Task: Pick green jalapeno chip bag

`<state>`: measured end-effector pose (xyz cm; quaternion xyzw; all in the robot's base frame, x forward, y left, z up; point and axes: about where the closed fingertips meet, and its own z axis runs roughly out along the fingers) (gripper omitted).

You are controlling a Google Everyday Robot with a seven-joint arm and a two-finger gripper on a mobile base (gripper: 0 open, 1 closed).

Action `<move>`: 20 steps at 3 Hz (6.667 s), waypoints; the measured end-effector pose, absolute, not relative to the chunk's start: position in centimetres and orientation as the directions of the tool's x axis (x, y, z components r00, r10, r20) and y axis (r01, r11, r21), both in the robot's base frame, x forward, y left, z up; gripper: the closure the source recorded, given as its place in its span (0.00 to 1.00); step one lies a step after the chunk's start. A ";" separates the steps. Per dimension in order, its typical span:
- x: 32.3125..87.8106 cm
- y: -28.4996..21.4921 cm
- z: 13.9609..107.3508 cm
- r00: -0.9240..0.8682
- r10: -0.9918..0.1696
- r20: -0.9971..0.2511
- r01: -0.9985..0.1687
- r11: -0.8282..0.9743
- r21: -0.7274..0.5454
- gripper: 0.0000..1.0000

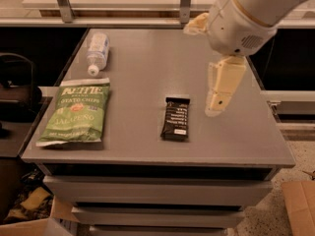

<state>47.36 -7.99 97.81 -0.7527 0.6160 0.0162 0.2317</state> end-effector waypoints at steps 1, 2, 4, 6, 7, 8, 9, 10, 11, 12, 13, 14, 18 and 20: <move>48.7 -5.1 97.9 0.397 -0.879 -0.264 -0.881 -0.284 -0.379 0.00; 49.8 -1.7 98.0 0.547 -0.812 -0.202 -0.798 -0.433 -0.420 0.00; 50.4 7.0 96.7 0.772 -0.622 -0.130 -0.612 -0.673 -0.416 0.00; 49.8 12.1 95.1 0.833 -0.538 -0.132 -0.542 -0.742 -0.395 0.00; 49.6 13.5 93.6 0.881 -0.465 -0.090 -0.465 -0.815 -0.345 0.00; 49.6 15.4 90.7 0.928 -0.358 -0.106 -0.373 -0.881 -0.289 0.00; 50.1 17.1 87.8 0.950 -0.280 -0.139 -0.307 -0.918 -0.251 0.00; 50.8 18.3 85.0 0.955 -0.242 -0.172 -0.276 -0.936 -0.217 0.00; 51.2 19.2 83.1 0.956 -0.217 -0.199 -0.256 -0.947 -0.194 0.18; 51.5 19.5 82.6 0.955 -0.208 -0.210 -0.248 -0.951 -0.185 0.41; 51.5 19.5 83.2 0.955 -0.208 -0.210 -0.247 -0.951 -0.185 0.64; 51.5 19.5 83.7 0.955 -0.208 -0.210 -0.247 -0.951 -0.185 0.87; 57.0 19.1 89.5 0.974 -0.209 -0.091 -0.225 -0.946 -0.234 1.00; 57.7 19.2 90.7 0.974 -0.206 -0.096 -0.225 -0.936 -0.271 1.00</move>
Offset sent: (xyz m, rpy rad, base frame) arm 0.0401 0.1034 -0.0032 -0.1132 -0.1966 0.5174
